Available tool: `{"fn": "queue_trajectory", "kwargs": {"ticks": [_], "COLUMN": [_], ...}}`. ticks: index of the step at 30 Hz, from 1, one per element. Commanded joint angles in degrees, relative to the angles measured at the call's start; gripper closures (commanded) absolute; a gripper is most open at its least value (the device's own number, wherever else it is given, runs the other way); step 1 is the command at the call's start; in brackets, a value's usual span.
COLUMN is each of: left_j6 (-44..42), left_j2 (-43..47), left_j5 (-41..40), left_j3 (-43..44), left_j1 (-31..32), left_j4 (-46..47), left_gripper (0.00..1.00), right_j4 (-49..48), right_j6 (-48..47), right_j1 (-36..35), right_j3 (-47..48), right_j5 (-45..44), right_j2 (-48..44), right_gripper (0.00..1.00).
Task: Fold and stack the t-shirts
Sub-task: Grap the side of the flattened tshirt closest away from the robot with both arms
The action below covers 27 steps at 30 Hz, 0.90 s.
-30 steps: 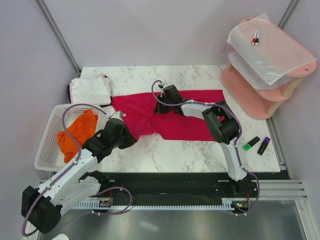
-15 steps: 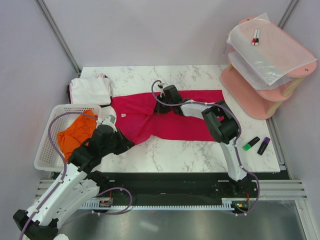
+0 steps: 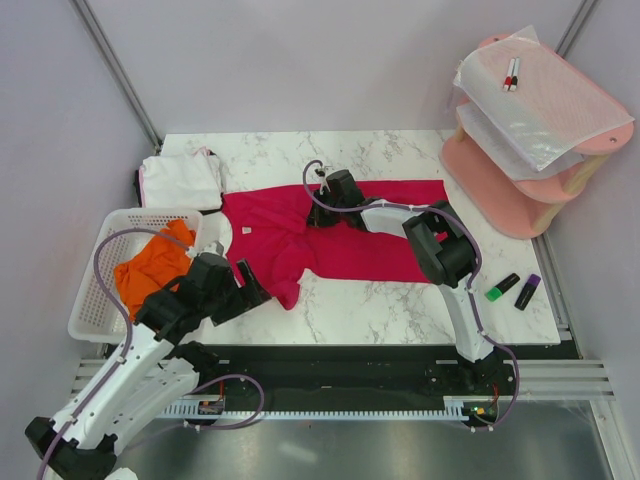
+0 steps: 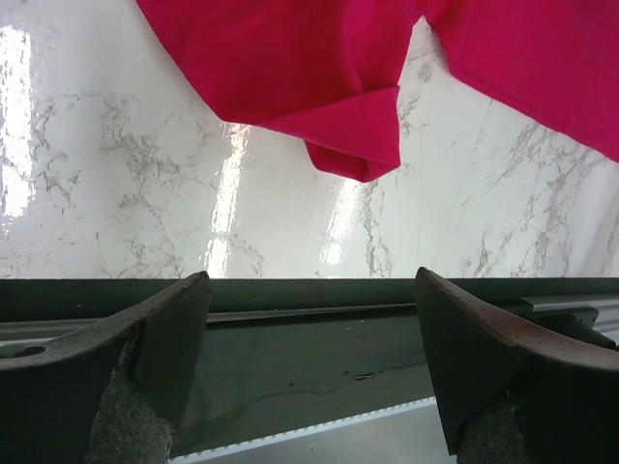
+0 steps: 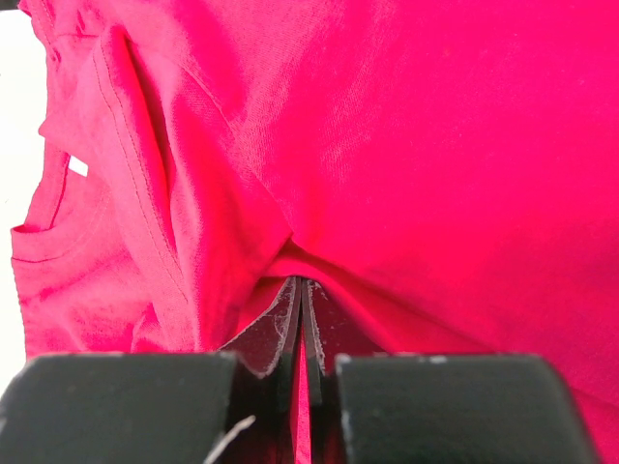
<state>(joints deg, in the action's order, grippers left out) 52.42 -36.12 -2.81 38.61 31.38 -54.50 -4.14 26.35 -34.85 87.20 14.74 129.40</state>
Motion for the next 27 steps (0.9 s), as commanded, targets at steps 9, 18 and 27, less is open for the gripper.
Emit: {"fn": "queue_trajectory", "kwargs": {"ticks": [9, 18, 27], "left_j6": [-2.59, -3.11, -5.66], "left_j2": [-14.50, -22.93, -35.59], "left_j5": [-5.53, -19.33, -22.33], "left_j3": [-4.59, -2.05, 2.43], "left_j1": [0.35, 0.27, -0.09], "left_j4": [15.21, 21.18, 26.81], "left_gripper": [0.14, 0.09, 0.22], "right_j4": [8.63, 9.24, 5.29], "right_j6": [-1.47, -2.79, -1.21], "right_j1": [-0.13, -2.76, -6.19], "right_j3": [-3.52, -12.83, -26.19], "right_j5": [-0.95, -1.38, -2.25], "right_j2": [0.33, -14.52, -29.01], "right_gripper": [0.91, 0.58, 0.30]}}
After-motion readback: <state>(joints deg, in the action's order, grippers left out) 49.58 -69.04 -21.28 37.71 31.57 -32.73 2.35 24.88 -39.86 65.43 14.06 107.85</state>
